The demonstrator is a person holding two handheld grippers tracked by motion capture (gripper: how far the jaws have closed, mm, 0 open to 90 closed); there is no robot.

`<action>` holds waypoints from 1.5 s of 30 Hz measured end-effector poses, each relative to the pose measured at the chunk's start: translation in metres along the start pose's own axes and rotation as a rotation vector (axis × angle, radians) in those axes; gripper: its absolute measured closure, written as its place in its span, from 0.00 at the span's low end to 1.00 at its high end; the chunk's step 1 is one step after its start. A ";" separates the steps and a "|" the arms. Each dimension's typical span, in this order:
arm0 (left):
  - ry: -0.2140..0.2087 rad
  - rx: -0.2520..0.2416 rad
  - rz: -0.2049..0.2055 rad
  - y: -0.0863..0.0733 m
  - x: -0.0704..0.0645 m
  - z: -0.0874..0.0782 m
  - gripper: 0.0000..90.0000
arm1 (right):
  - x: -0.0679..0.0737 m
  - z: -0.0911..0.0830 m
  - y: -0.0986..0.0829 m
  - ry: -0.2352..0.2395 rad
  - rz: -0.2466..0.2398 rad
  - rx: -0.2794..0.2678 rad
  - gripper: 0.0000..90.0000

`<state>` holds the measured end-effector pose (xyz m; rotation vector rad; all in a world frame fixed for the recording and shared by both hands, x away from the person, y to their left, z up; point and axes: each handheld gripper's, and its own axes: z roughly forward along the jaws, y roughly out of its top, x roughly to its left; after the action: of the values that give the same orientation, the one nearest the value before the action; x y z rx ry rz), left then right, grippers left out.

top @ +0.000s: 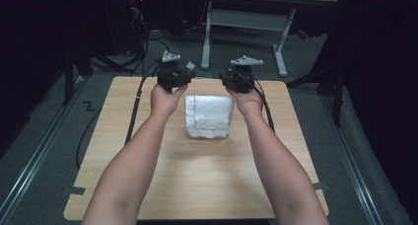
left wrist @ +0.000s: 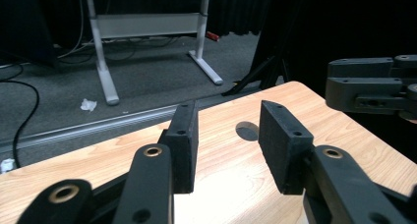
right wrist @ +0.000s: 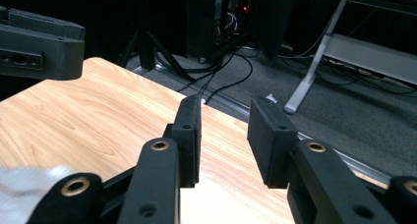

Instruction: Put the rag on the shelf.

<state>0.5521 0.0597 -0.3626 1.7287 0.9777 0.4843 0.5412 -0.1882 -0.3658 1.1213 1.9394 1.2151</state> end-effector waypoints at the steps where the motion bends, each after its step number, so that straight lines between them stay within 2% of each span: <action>1: 0.005 -0.003 0.001 0.000 0.000 -0.002 0.65 | 0.001 -0.001 0.000 0.000 0.003 -0.003 0.73; 3: 0.017 0.002 0.009 0.000 0.000 -0.007 0.64 | 0.001 -0.004 0.002 0.003 0.005 -0.010 0.72; 7: 0.025 -0.024 0.017 0.000 -0.003 -0.018 0.59 | 0.003 -0.014 0.002 0.000 -0.002 -0.023 0.68; 14: 0.021 -0.026 0.059 -0.003 -0.011 -0.032 0.60 | 0.008 -0.035 -0.001 0.002 -0.022 -0.046 0.64; 17: 0.019 -0.033 0.073 -0.003 -0.015 -0.038 0.60 | 0.014 -0.044 -0.002 -0.015 -0.057 -0.053 0.62; 24: 0.000 -0.062 0.072 -0.007 -0.019 -0.062 0.58 | 0.024 -0.065 -0.008 0.005 -0.083 -0.070 0.60; 26: 0.006 -0.067 0.075 -0.009 -0.020 -0.069 0.56 | 0.026 -0.070 -0.011 -0.001 -0.091 -0.081 0.60; 28: 0.012 -0.068 0.083 -0.012 -0.021 -0.076 0.54 | 0.027 -0.076 -0.016 0.016 -0.086 -0.090 0.60; 31: 0.038 -0.028 0.147 -0.019 -0.024 -0.085 0.50 | 0.029 -0.083 -0.022 0.027 -0.082 -0.089 0.60; 32: 0.038 -0.029 0.154 -0.022 -0.025 -0.087 0.49 | 0.030 -0.085 -0.025 0.024 -0.089 -0.090 0.58; 37: -0.007 -0.026 0.122 -0.036 -0.021 -0.101 0.45 | 0.036 -0.094 -0.035 0.026 -0.096 -0.089 0.51; 45: -0.010 -0.018 0.099 -0.051 -0.014 -0.109 0.43 | 0.040 -0.103 -0.051 0.032 -0.090 -0.090 0.49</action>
<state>0.4461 0.1192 -0.3667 1.7681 0.8811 0.5463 0.4217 -0.2075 -0.3710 0.9645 1.9176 1.2659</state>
